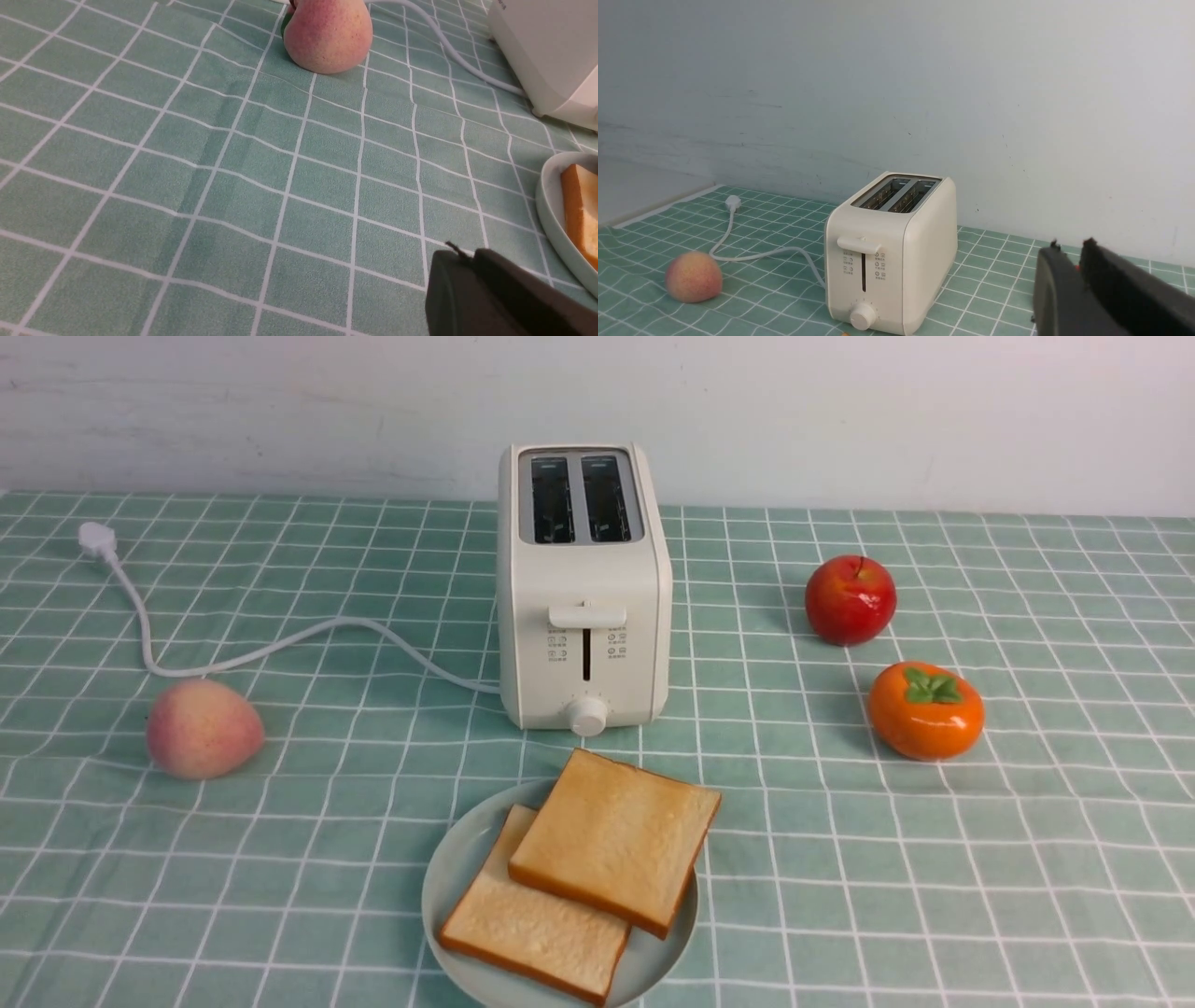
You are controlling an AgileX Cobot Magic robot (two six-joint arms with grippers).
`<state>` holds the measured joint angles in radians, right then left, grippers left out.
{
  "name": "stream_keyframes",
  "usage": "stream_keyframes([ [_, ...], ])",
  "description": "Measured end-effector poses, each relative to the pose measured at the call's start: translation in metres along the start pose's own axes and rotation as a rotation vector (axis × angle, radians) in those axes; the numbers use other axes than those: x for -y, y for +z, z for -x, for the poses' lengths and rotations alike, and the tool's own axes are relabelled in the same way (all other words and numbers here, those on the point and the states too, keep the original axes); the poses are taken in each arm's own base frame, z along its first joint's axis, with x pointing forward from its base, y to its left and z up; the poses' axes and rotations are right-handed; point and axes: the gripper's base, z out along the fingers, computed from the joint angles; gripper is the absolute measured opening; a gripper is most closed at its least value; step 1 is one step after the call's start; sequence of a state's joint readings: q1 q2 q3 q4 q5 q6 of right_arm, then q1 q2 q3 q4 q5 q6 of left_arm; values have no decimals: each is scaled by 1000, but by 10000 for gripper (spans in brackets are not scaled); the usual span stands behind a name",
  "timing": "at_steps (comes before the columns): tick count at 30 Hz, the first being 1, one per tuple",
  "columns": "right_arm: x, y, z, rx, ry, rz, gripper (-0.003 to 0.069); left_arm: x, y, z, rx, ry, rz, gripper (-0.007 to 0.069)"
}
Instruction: Take toasted bread from bread machine on blue coffee table place on plate.
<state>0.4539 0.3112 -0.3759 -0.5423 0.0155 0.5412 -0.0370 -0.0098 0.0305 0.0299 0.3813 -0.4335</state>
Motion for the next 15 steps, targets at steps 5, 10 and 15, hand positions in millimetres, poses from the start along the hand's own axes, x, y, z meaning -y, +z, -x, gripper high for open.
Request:
stream_keyframes([
  [5,0,0,0,5,0,3,87,0,0,0,-1,0,0,38],
  [10,0,0,-1,-15,120,0,94,0,0,0,-1,0,0,39],
  [15,-1,0,-3,-35,107,7,100,0,0,0,-1,-1,0,49],
])
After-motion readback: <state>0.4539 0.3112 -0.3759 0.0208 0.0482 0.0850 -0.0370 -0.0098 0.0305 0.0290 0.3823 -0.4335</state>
